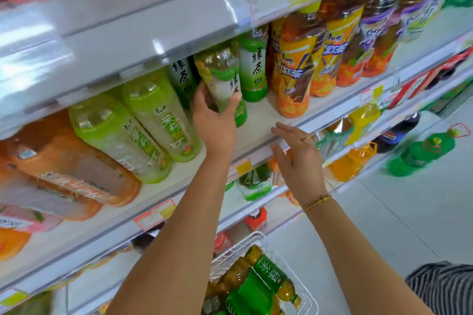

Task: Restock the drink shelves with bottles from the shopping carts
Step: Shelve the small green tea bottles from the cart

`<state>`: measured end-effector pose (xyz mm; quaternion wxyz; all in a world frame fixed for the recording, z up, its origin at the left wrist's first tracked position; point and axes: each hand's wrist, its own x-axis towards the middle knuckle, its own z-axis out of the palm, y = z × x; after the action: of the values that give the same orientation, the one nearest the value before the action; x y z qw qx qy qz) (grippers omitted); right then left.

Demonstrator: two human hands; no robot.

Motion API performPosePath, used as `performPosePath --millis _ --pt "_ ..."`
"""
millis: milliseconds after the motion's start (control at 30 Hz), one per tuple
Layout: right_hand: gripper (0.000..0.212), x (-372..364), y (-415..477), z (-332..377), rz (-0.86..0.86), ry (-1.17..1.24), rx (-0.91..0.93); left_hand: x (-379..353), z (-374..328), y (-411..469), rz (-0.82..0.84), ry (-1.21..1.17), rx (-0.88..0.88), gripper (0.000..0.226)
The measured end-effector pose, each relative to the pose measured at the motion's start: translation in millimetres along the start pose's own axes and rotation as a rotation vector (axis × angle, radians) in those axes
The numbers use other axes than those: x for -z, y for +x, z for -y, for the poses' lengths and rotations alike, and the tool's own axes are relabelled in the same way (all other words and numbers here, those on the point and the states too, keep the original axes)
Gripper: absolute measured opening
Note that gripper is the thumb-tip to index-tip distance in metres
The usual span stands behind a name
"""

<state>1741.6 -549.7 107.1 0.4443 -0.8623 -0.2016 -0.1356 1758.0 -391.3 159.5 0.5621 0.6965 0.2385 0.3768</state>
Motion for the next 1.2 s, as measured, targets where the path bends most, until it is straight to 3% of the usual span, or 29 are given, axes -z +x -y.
performPosePath --millis 300,500,633,700,733,867,1000,1100,1200 --pt "0.033 -1.4 0.3 5.3 0.001 0.044 -0.051 -5.0 14.6 4.9 0.018 -0.043 0.138 0.044" --pt "0.035 1.6 -0.7 9.2 0.031 0.059 -0.054 -8.8 14.9 21.3 0.086 0.082 0.136 0.042" --pt "0.041 7.3 -1.9 12.6 0.141 0.007 -0.089 13.7 -4.5 -1.5 0.192 0.188 0.187 0.046" --pt "0.045 13.6 -1.7 16.9 0.204 -0.013 -0.114 43.4 -18.9 -32.9 0.246 0.245 0.121 0.023" --pt "0.048 16.8 -2.0 20.3 0.236 -0.031 -0.122 63.6 -24.6 -51.5 0.293 0.246 0.098 0.013" --pt "0.046 18.6 -21.9 39.8 0.265 -0.086 -0.164 159.9 -21.7 -116.1 0.528 0.310 0.227 0.032" --pt "0.024 -11.1 -95.3 72.2 0.345 -0.066 -0.291 258.1 22.5 -142.4 0.825 0.740 0.193 0.024" --pt "0.026 -49.3 -177.2 98.5 0.544 -0.038 -0.343 337.5 71.7 -157.7 1.138 1.100 0.103 0.042" --pt "0.039 -85.7 -262.1 128.6 0.846 -0.142 -0.414 411.0 120.9 -173.2 1.420 1.091 -0.004 0.066"
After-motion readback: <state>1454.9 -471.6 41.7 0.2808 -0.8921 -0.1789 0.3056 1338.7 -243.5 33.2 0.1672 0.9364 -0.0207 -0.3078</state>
